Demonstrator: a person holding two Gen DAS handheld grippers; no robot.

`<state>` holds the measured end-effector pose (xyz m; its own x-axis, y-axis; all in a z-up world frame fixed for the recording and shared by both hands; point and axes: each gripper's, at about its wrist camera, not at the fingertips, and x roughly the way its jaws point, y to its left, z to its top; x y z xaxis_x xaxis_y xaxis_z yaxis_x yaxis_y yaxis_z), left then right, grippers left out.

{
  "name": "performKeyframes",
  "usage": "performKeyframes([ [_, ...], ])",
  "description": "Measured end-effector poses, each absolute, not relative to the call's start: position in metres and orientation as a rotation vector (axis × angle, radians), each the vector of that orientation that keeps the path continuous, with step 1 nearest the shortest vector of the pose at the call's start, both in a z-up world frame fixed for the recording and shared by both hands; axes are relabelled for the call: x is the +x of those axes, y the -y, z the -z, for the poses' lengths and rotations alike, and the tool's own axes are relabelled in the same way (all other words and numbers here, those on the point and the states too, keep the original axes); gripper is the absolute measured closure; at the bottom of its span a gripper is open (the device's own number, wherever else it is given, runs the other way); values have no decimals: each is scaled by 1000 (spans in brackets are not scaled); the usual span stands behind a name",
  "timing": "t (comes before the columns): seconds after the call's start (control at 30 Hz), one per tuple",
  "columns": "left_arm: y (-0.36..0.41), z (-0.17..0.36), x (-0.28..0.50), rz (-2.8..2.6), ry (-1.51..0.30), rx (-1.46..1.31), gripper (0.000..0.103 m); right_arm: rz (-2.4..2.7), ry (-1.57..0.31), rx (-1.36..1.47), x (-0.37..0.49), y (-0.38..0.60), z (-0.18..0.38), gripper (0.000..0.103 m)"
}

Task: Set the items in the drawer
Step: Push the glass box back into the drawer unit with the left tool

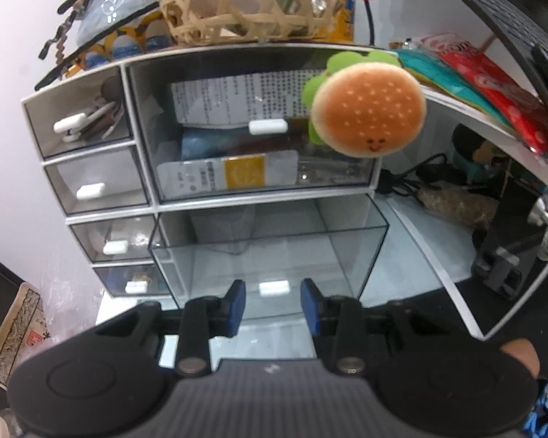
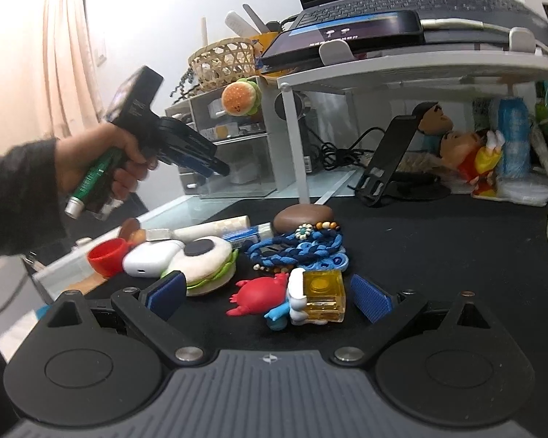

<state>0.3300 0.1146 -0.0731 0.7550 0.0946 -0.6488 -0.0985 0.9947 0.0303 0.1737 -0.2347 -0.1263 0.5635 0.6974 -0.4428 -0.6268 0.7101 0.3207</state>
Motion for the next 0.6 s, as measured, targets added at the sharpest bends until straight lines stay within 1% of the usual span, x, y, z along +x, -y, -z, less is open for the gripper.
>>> performKeyframes([
  [0.2, -117, 80, 341, -102, -718, -12, 67, -769, -577, 76, 170, 228, 125, 4],
  [0.6, -117, 84, 361, -111, -703, 1, 67, -798, -576, 107, 174, 232, 126, 4],
])
